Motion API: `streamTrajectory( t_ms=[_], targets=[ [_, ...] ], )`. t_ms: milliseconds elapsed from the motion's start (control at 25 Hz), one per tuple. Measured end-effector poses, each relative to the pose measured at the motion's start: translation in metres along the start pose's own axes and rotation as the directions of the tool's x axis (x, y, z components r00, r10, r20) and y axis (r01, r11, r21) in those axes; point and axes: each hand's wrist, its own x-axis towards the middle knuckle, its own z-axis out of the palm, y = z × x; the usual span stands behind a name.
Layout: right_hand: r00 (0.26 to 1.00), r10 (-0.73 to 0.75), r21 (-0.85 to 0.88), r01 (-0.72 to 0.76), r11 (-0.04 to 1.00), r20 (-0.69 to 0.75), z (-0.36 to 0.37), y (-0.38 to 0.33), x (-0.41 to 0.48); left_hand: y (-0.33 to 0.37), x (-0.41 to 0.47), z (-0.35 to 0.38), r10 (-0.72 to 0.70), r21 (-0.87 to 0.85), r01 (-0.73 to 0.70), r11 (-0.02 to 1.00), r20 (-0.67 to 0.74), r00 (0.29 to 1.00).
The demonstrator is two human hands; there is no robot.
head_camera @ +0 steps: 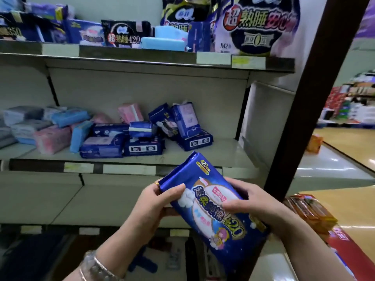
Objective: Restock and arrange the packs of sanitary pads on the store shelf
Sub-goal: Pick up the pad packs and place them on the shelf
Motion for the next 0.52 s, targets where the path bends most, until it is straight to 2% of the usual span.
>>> streamTrajectory(
  t_ms=[120, 240, 400, 520],
  targets=[
    [0.984, -0.02, -0.004, 0.02, 1.0, -0.179, -0.023, 0.026, 0.018, -0.02, -0.005, 0.004, -0.005, -0.18, -0.027, 0.983, -0.178, 0.984],
    [0.985, -0.016, 0.184, 0.047, 0.982, -0.169, -0.019, 0.044, 0.031, -0.032, -0.008, -0.001, -0.004, -0.361, -0.114, 0.926, -0.311, 0.95],
    [0.977, -0.07, 0.337, 0.137, 0.931, -0.202, 0.004, 0.046, 0.047, -0.041, -0.007, -0.008, 0.003, -0.401, -0.144, 0.905, -0.333, 0.943],
    [0.957, -0.091, 0.331, 0.183, 0.926, -0.277, 0.012, 0.041, 0.059, -0.046, -0.001, -0.026, 0.003, -0.388, -0.113, 0.915, -0.272, 0.962]
  ],
)
